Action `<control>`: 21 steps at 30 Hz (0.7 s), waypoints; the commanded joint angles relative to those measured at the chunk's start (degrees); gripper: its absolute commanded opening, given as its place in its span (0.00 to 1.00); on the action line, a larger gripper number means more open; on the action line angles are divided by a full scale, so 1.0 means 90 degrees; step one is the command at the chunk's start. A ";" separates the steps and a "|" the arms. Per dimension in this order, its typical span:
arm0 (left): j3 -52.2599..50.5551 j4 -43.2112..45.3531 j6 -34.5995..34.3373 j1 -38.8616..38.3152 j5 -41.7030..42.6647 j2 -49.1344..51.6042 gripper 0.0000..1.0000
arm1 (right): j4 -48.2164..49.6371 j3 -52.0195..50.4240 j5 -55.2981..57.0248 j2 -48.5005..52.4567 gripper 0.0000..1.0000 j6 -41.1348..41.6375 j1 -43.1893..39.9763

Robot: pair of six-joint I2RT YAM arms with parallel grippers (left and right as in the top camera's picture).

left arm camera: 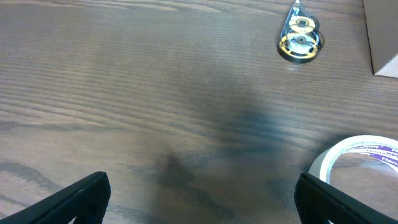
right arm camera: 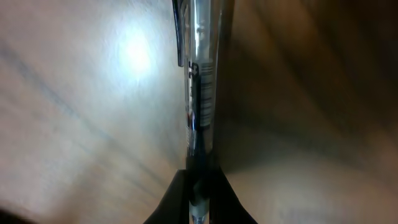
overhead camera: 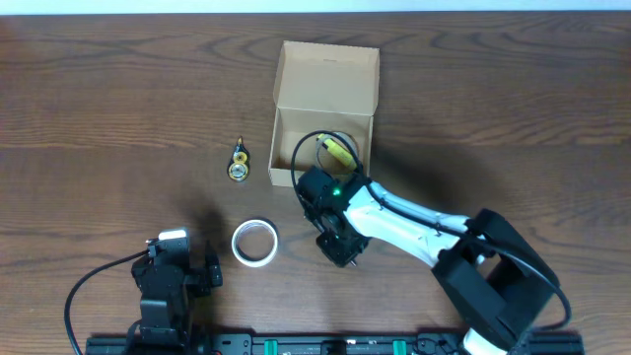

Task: Pack container
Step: 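Move the right gripper down to the black pen and grasp it, then lift the pen with the right gripper and lower it into the box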

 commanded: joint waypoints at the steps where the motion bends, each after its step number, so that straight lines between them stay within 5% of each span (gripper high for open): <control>1: -0.0121 -0.0085 -0.0002 0.0005 -0.0041 -0.0036 0.95 | -0.0102 -0.0005 -0.0034 -0.0663 0.01 0.0187 0.0053; 9: -0.0121 -0.0085 -0.0002 0.0005 -0.0041 -0.0036 0.95 | -0.0160 0.0316 0.0240 -0.2409 0.01 0.0163 0.0051; 15: -0.0121 -0.0085 -0.0002 0.0005 -0.0041 -0.0036 0.95 | 0.0843 0.0610 0.2018 -0.2441 0.01 -0.0182 0.0000; 21: -0.0121 -0.0085 -0.0002 0.0005 -0.0041 -0.0036 0.95 | 0.1948 0.0612 0.2210 -0.2307 0.01 -0.0447 -0.0369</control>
